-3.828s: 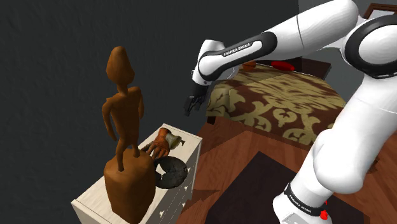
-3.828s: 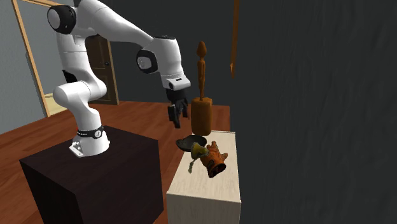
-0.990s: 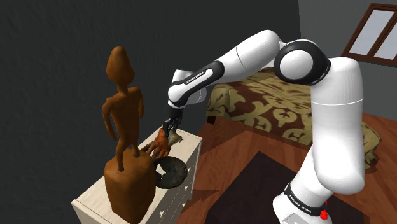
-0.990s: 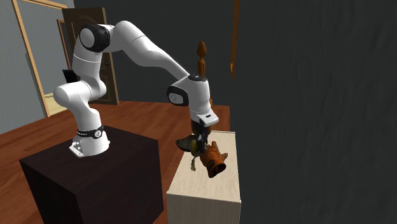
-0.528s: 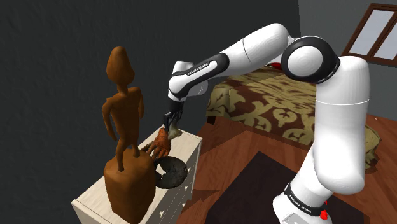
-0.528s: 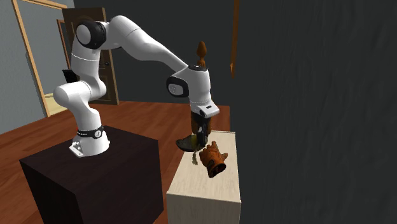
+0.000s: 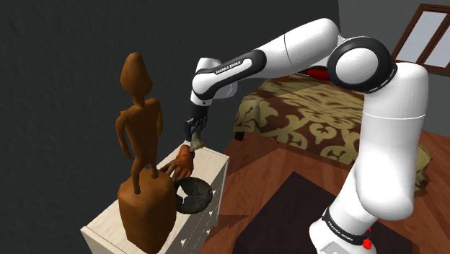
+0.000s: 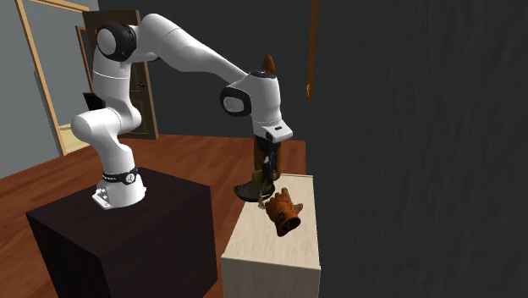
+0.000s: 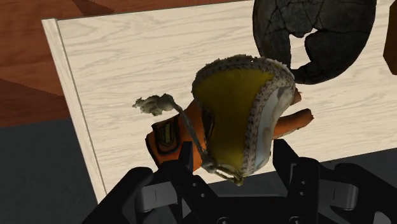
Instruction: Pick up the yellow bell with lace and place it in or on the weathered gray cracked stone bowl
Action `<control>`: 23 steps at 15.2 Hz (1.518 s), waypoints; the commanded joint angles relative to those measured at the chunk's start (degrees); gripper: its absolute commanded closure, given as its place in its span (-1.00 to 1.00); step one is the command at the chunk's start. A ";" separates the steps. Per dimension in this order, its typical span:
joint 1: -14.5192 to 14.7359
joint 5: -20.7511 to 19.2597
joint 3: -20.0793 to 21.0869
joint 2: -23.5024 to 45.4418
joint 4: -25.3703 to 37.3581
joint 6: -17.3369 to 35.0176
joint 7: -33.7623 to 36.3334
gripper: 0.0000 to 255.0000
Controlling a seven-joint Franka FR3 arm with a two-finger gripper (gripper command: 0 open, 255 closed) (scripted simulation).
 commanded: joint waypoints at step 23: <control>10.26 -0.55 6.85 -13.40 -18.03 7.68 16.40 1.00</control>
